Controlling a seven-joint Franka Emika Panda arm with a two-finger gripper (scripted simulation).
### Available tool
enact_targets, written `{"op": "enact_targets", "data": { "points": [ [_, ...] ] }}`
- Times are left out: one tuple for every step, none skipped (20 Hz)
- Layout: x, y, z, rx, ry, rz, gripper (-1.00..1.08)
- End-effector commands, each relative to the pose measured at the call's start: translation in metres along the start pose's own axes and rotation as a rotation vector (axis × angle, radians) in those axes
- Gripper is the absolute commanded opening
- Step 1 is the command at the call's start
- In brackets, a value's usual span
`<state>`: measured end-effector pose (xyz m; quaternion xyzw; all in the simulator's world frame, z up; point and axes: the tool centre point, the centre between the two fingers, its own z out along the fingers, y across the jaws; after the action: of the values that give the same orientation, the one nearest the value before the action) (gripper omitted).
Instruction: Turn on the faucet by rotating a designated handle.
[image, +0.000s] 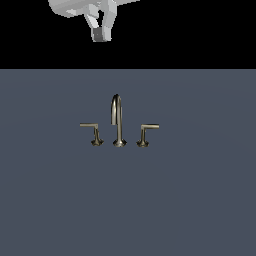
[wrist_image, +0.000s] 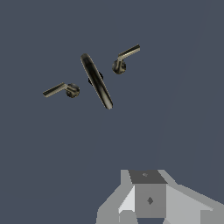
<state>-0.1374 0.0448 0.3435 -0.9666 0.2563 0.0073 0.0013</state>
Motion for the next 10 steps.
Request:
{"op": "enact_targets", "data": {
  "points": [
    [0.013,-0.007,0.015,0.002,0.001,0.065,-1.0],
    [0.019,-0.01,0.021,0.003,0.001,0.09,-1.0],
    [0.024,-0.012,0.027,0.003,0.001,0.115,-1.0],
    [0.03,-0.015,0.032,0.004,0.001,0.14,-1.0],
    [0.035,-0.017,0.038,0.004,0.001,0.165,-1.0],
    [0.041,-0.019,0.044,0.004,0.001,0.189,-1.0],
    [0.047,-0.021,0.05,0.005,0.001,0.214,-1.0],
    [0.053,-0.022,0.055,0.005,0.002,0.239,-1.0],
    [0.058,-0.024,0.061,0.006,0.002,0.264,-1.0],
    [0.064,-0.025,0.067,0.006,0.002,0.289,-1.0]
  ]
}}
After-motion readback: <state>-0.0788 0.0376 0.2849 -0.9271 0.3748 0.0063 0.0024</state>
